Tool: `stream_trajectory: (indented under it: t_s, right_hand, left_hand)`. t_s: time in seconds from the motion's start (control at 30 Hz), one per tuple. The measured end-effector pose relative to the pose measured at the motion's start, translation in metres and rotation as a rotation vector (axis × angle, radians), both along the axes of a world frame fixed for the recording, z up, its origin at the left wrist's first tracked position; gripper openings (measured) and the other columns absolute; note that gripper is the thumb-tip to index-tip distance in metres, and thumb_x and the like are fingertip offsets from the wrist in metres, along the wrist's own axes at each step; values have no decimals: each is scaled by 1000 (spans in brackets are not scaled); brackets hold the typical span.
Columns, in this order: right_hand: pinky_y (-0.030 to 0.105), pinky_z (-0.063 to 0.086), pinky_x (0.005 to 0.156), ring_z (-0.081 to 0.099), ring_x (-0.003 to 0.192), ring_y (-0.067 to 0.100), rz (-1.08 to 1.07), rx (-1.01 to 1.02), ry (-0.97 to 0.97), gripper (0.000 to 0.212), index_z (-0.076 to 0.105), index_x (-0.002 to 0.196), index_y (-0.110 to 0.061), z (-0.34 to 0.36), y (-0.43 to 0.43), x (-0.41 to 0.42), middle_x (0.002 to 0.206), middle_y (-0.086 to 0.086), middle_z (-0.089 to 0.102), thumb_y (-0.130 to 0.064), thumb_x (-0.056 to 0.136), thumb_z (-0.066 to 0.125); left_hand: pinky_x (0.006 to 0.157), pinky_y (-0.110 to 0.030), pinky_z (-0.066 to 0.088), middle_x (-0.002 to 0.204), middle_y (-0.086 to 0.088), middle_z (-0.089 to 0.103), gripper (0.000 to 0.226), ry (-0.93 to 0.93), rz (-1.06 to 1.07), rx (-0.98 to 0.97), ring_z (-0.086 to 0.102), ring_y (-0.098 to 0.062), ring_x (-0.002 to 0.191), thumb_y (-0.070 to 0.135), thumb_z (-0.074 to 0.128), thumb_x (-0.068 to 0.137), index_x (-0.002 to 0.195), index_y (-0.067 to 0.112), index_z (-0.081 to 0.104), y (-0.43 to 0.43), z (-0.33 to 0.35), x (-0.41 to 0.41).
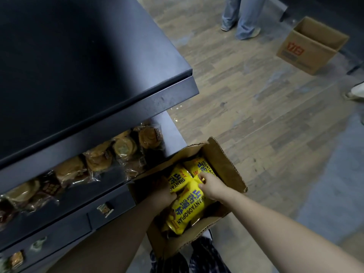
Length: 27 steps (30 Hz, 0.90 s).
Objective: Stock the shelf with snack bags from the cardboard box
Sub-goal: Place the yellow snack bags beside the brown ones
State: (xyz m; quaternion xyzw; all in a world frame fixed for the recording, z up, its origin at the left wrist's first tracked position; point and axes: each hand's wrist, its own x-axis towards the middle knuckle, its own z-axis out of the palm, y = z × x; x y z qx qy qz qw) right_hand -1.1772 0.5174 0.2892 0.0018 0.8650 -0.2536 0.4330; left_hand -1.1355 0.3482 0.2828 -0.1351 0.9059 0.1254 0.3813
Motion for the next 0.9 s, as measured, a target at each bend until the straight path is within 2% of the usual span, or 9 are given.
stream_trajectory:
  t_s: [0.07,0.1,0.23,0.33,0.4,0.5,0.6,0.7,0.9]
  right_hand:
    - [33,41,77,56,97,28,67,55,87,22,52,114,-20,10,1,-13,116,11,61,-14,94,45]
    - [36,41,82,55,107,30,113,91,138,27,52,117,-23,16,0,-19,119,8,61,-12,93,44]
    - [39,36,83,49,111,32,298,154,438,48,53,121,-26,36,-7,-35,117,6,60,2,82,47]
    - [42,28,108,43,121,31,340,204,614,53,45,136,-17,32,-15,-29,127,10,49,-3,85,51]
    - [48,20,116,31,135,33,312,252,642,55,35,142,-10,22,-20,-13,142,16,37,-14,90,52]
    - [57,22,111,12,145,35,233,244,512,68,20,151,-13,10,-26,15,157,17,14,-40,95,48]
    - [55,25,112,-1,146,37,176,231,322,77,1,153,-23,-7,-26,32,160,7,-11,-51,94,42]
    - [52,27,112,6,145,39,15,213,219,73,-2,152,-33,-18,-27,33,160,0,-16,-60,94,34]
    - [53,24,110,7,145,37,7,250,199,77,-1,151,-35,-35,-32,26,160,0,-15,-64,91,39]
  left_hand:
    - [114,-32,19,153,-20,22,78,34,65,33,22,-31,142,39,54,90,147,2,17,-1,2,1]
    - [114,-33,19,153,-20,21,79,33,94,50,22,-31,142,41,53,90,148,3,17,0,3,1]
    - [115,-37,20,156,-17,15,84,51,122,16,20,-31,143,51,45,92,151,4,7,3,10,-1]
    - [107,-38,34,152,-18,26,82,125,5,-96,35,-32,136,50,41,94,151,5,4,3,17,3]
    - [96,-38,45,147,-17,35,78,147,-68,-105,48,-31,124,47,38,96,151,7,1,4,16,10]
    - [91,-37,49,155,-18,16,76,126,-70,-29,50,-30,122,45,36,97,151,14,-8,10,9,18]
    - [94,-38,45,158,-18,-6,83,75,-30,83,45,-33,128,50,39,95,150,19,-15,19,0,27]
    - [104,-39,38,156,-20,-15,97,44,-30,102,26,-36,140,53,51,89,150,19,-16,22,-12,37]
    - [113,-44,28,154,-18,-20,119,-19,7,106,-1,-39,145,53,68,76,148,21,-22,21,-33,36]
